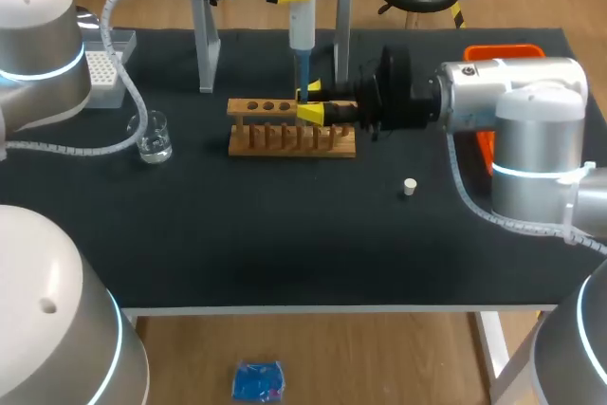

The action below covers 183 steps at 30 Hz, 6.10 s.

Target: Invert the test tube, pick up the pipette, mount the tip to pipette, aspirate from beaker and dispense into the tube, eject the tip, return the pipette, and cap with the stopper.

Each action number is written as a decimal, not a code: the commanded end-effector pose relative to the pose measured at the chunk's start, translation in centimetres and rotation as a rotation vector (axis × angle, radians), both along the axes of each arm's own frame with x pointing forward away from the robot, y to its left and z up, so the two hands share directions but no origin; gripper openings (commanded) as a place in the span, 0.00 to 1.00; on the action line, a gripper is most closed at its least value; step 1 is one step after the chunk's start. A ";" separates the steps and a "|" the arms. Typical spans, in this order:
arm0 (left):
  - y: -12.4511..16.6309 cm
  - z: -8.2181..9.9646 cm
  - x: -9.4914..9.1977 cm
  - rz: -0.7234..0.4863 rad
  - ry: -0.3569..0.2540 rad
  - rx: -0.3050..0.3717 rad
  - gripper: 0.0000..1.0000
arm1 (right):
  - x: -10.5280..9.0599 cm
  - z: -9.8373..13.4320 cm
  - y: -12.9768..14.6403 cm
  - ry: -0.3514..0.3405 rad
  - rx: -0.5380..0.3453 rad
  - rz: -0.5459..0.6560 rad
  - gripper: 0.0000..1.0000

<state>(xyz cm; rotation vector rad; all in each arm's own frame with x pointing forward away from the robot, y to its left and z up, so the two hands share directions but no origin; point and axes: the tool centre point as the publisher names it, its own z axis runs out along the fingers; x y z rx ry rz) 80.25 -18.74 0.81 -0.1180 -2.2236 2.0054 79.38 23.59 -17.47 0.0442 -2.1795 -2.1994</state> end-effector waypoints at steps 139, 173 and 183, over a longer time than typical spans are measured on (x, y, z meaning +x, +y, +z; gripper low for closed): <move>26.6 -11.5 12.9 0.092 -0.094 0.022 0.00 | -0.3 -6.5 -8.4 -0.035 -0.184 0.054 1.00; 26.6 -11.5 12.9 0.092 -0.094 0.022 0.00 | 1.1 -11.1 7.9 0.006 -0.461 -0.255 1.00; 26.6 -11.5 12.9 0.092 -0.094 0.022 0.00 | 2.4 -12.1 11.1 -0.007 -0.476 -0.293 1.00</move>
